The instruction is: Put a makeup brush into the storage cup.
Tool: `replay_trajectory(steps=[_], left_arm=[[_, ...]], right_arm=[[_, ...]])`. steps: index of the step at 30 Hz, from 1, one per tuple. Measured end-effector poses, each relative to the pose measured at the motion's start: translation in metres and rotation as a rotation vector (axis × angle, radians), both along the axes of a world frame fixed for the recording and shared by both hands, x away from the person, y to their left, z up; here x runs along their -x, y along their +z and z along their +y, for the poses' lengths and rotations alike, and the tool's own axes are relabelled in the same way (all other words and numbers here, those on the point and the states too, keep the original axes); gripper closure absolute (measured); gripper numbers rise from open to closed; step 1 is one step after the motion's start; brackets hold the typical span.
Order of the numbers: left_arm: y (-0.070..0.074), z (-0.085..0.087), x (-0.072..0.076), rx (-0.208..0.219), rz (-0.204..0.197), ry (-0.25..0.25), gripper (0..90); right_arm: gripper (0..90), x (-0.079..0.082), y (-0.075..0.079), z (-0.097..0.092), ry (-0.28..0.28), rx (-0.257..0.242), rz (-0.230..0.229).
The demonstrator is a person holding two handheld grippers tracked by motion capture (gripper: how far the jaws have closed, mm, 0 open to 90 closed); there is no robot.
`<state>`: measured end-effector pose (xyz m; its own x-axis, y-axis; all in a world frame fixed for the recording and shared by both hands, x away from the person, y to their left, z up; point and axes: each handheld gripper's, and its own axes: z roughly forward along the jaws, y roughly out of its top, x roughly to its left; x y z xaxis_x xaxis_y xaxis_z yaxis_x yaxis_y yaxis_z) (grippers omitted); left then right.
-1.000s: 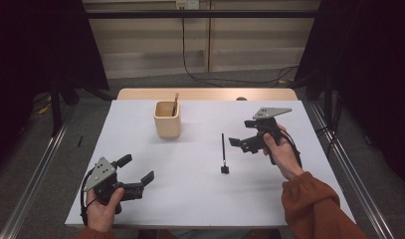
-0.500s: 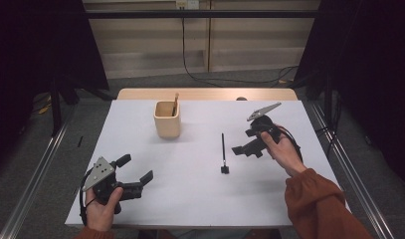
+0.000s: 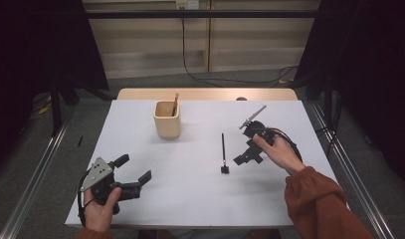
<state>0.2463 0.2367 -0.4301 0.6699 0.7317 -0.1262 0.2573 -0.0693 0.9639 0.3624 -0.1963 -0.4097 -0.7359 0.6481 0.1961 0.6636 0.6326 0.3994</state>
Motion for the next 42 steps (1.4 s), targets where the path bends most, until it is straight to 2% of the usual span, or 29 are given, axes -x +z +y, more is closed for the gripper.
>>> replay_trajectory(steps=[4,10,18,23,27,31,34,36,40,42], left_arm=[[0.0,0.0,0.0,-0.01,0.0,-0.004,2.9],[0.0,0.0,-0.001,-0.011,0.001,-0.003,2.9],[-0.001,-0.001,-0.001,-0.01,0.005,-0.005,2.9],[-0.001,-0.001,-0.001,-0.017,0.006,-0.01,2.9],[-0.001,-0.002,-0.001,-0.016,0.008,-0.009,2.9],[-0.002,-0.002,-0.002,-0.019,0.007,-0.013,2.9],[-0.001,-0.002,-0.002,-0.026,0.006,-0.01,2.9],[-0.002,-0.002,-0.002,-0.027,0.008,-0.008,2.9],[-0.002,-0.003,-0.002,-0.029,0.009,-0.009,2.9],[-0.002,-0.003,-0.002,-0.032,0.007,-0.012,2.9]], right_arm=[[3.8,-0.001,-0.002,0.001,0.009,0.015,0.028],[5.7,-0.004,-0.007,0.001,-0.014,0.043,0.06],[8.7,-0.009,-0.01,0.007,-0.023,0.052,0.07],[17.3,-0.015,-0.01,0.01,-0.032,0.044,0.081],[25.0,-0.019,-0.009,0.013,-0.044,0.039,0.072],[28.1,-0.022,-0.01,0.019,-0.054,0.053,0.076],[33.1,-0.026,-0.013,0.024,-0.059,0.059,0.08],[40.0,-0.028,-0.016,0.026,-0.065,0.056,0.077],[44.8,-0.032,-0.019,0.031,-0.068,0.077,0.084],[45.7,-0.035,-0.02,0.033,-0.083,0.07,0.103]])
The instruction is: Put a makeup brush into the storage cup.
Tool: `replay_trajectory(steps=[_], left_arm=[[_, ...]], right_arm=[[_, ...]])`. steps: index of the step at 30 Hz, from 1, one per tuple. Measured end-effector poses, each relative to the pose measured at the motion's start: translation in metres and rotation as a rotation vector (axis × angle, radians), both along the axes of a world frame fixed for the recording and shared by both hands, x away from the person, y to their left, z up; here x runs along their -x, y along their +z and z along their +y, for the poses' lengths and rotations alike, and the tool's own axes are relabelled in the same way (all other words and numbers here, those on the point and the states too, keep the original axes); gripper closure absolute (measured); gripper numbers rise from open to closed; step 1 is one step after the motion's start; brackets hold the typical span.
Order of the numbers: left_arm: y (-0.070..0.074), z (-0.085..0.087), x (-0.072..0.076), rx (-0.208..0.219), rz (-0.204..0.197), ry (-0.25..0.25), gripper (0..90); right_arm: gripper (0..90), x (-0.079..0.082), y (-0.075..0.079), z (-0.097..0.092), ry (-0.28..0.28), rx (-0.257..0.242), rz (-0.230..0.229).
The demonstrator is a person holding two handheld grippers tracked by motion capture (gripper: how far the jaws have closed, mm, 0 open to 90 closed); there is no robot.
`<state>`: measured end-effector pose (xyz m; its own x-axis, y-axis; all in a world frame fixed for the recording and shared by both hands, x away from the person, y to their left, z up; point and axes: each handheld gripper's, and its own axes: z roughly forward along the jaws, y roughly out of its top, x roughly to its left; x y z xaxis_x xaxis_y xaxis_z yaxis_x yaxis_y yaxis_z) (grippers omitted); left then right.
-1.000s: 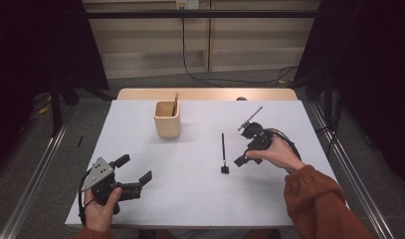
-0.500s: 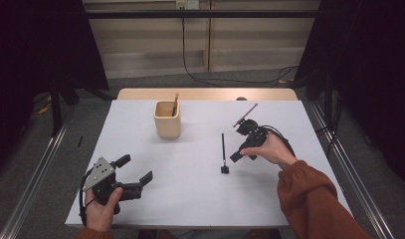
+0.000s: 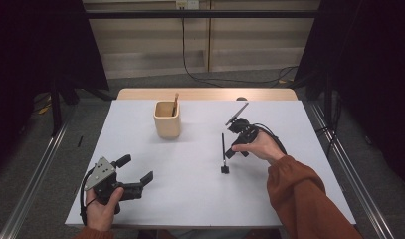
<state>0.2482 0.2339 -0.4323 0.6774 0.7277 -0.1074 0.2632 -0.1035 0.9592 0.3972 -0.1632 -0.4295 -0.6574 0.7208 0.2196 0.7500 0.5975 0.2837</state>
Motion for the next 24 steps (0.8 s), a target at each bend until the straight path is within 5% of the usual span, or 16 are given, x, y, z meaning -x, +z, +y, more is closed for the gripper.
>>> replay_trajectory(steps=[12,24], left_arm=[[0.0,0.0,0.0,-0.005,0.002,0.002,2.9],[0.0,0.0,0.0,-0.005,0.001,-0.001,3.0]], right_arm=[[49.1,-0.006,-0.011,0.009,-0.013,0.049,0.042],[51.4,-0.01,-0.017,0.022,-0.023,0.079,0.037]])
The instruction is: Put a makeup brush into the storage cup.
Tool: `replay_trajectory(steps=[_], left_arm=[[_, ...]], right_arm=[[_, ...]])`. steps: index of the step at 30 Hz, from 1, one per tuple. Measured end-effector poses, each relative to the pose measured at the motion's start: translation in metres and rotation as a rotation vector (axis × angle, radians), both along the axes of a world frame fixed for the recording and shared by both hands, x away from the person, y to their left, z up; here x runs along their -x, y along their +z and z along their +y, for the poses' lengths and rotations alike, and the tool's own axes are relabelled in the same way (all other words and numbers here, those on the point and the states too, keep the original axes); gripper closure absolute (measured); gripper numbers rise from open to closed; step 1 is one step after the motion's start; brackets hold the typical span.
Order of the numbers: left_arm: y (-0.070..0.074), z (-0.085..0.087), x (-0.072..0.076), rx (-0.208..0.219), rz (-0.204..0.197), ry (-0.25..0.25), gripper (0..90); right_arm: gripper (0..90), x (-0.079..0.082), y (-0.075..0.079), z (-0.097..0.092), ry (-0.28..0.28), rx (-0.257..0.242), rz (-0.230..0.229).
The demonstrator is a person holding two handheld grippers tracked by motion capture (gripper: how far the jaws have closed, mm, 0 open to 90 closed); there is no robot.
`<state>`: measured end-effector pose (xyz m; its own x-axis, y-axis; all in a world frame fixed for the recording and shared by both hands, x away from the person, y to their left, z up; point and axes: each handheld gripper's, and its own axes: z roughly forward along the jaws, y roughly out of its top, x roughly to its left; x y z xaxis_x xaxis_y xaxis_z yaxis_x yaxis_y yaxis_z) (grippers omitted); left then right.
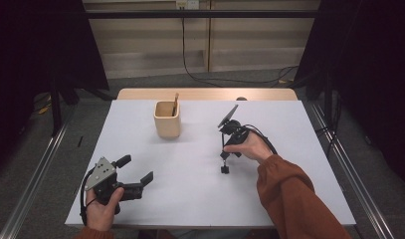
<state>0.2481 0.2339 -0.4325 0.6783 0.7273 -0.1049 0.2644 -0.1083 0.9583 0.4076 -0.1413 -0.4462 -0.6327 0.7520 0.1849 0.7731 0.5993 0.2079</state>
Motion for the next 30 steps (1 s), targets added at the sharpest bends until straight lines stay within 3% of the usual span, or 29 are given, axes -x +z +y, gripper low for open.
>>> replay_trajectory(steps=[6,13,30], left_arm=[[-0.0001,0.0004,0.0001,-0.002,0.0,0.002,2.9],[-0.0007,-0.0001,-0.0007,-0.006,0.005,0.002,3.0],[-0.0012,0.0021,-0.0002,0.007,0.016,0.016,3.2]], right_arm=[[55.6,0.0011,-0.0039,0.0077,0.006,0.035,0.006],[71.4,-0.0008,-0.0039,0.0081,-0.002,0.087,-0.013],[82.9,-0.0015,-0.0039,0.01,-0.018,0.126,-0.024]])
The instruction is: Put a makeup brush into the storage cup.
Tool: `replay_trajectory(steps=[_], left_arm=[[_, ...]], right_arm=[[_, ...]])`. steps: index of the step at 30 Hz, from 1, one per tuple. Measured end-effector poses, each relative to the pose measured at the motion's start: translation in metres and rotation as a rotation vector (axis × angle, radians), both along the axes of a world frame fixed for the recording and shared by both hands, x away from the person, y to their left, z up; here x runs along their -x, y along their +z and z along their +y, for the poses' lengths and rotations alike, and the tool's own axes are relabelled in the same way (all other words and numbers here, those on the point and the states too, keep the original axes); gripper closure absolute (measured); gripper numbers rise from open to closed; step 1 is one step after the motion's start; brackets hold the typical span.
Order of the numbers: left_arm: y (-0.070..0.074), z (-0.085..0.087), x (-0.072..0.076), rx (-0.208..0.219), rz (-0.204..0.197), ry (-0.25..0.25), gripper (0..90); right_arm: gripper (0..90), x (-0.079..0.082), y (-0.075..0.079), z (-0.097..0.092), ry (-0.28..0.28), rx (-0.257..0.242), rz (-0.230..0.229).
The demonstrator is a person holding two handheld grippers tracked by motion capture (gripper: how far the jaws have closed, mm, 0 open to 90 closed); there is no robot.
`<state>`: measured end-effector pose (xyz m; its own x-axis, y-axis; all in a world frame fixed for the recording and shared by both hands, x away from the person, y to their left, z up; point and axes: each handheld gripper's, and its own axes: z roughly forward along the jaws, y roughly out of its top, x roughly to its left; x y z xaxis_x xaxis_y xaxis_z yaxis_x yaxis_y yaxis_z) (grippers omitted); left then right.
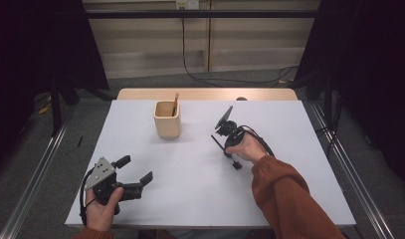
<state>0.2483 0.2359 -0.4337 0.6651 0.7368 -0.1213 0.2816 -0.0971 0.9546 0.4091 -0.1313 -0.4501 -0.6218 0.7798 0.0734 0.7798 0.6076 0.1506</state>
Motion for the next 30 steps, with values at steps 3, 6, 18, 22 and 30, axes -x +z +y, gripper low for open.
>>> replay_trajectory(steps=[3,6,18,22,30], left_arm=[[0.0,0.0,0.001,-0.003,-0.003,-0.004,3.2],[0.0,-0.001,0.001,-0.005,-0.003,-0.005,3.2],[0.0,0.001,0.001,-0.004,-0.004,0.0,3.2],[0.001,0.0,0.001,-0.003,-0.003,0.001,3.2],[0.001,0.001,0.0,-0.007,-0.006,-0.001,3.1]], right_arm=[[86.0,0.0,0.0,-0.001,-0.011,-0.005,-0.004],[86.1,-0.001,0.0,-0.002,-0.011,-0.007,0.006],[86.1,0.0,0.001,-0.013,-0.011,-0.05,-0.001],[86.1,0.001,0.008,-0.022,-0.015,-0.106,-0.016],[86.1,0.008,0.018,-0.036,-0.022,-0.211,-0.054]])
